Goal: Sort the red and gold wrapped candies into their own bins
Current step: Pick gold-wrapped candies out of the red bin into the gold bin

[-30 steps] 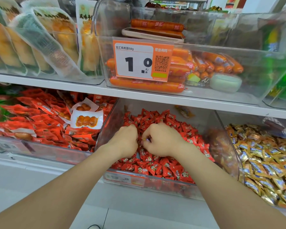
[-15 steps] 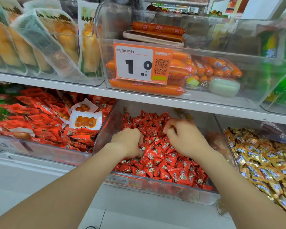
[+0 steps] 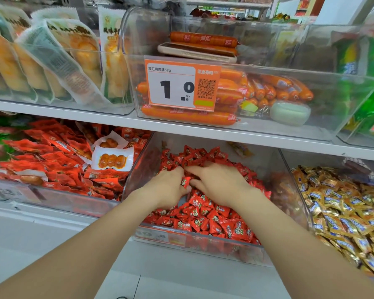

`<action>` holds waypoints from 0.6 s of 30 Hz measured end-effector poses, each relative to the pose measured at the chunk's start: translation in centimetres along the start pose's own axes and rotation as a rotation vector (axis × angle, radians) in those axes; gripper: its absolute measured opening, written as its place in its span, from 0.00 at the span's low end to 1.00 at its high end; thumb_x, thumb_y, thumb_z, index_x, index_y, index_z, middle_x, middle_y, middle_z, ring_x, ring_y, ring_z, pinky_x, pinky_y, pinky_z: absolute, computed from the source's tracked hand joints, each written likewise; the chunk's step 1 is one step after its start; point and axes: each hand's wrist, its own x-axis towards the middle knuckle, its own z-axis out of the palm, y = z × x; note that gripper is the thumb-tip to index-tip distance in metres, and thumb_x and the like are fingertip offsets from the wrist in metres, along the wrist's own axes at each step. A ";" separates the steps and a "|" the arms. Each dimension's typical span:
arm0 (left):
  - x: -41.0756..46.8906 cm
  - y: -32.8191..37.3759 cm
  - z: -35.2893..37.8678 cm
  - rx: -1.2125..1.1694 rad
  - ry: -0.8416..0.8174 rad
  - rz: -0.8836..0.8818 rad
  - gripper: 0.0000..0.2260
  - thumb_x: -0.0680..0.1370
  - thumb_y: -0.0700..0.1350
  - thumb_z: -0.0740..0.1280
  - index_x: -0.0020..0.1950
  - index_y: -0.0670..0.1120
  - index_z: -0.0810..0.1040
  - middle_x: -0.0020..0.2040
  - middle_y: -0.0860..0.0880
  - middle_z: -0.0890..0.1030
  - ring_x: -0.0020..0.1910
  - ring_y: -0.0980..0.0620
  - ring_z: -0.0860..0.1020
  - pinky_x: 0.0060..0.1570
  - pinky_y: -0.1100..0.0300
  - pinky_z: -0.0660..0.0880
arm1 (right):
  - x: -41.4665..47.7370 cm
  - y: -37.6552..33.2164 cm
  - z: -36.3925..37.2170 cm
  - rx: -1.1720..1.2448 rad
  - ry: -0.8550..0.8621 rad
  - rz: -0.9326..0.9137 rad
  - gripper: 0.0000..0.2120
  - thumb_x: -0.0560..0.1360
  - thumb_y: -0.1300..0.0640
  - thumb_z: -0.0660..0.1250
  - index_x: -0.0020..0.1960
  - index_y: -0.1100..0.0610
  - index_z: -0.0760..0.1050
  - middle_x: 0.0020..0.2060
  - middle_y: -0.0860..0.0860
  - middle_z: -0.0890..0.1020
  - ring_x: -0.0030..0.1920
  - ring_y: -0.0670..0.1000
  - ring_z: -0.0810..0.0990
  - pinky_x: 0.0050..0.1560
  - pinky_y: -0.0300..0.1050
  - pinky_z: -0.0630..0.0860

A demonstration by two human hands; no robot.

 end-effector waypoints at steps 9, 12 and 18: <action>-1.1 -0.7 -0.2 -0.085 -0.038 -0.078 0.09 0.86 0.43 0.59 0.63 0.40 0.72 0.51 0.42 0.80 0.38 0.48 0.76 0.35 0.52 0.70 | -1.2 4.7 -1.6 -0.061 -0.247 0.345 0.16 0.76 0.41 0.65 0.48 0.54 0.77 0.48 0.52 0.83 0.49 0.57 0.82 0.51 0.49 0.81; -1.4 -0.5 -0.5 -0.176 0.023 -0.097 0.13 0.85 0.44 0.58 0.55 0.37 0.77 0.42 0.44 0.79 0.34 0.48 0.72 0.32 0.55 0.68 | -1.5 4.2 -1.8 -0.040 -0.198 0.360 0.16 0.82 0.39 0.61 0.48 0.51 0.73 0.45 0.51 0.77 0.49 0.57 0.80 0.48 0.49 0.78; -1.3 0.5 -1.2 -0.274 0.176 -0.120 0.22 0.85 0.56 0.57 0.36 0.45 0.67 0.30 0.49 0.70 0.28 0.50 0.68 0.33 0.57 0.66 | 0.0 2.0 -1.3 -0.165 0.104 0.224 0.15 0.76 0.64 0.66 0.60 0.51 0.79 0.48 0.54 0.82 0.46 0.59 0.83 0.39 0.47 0.76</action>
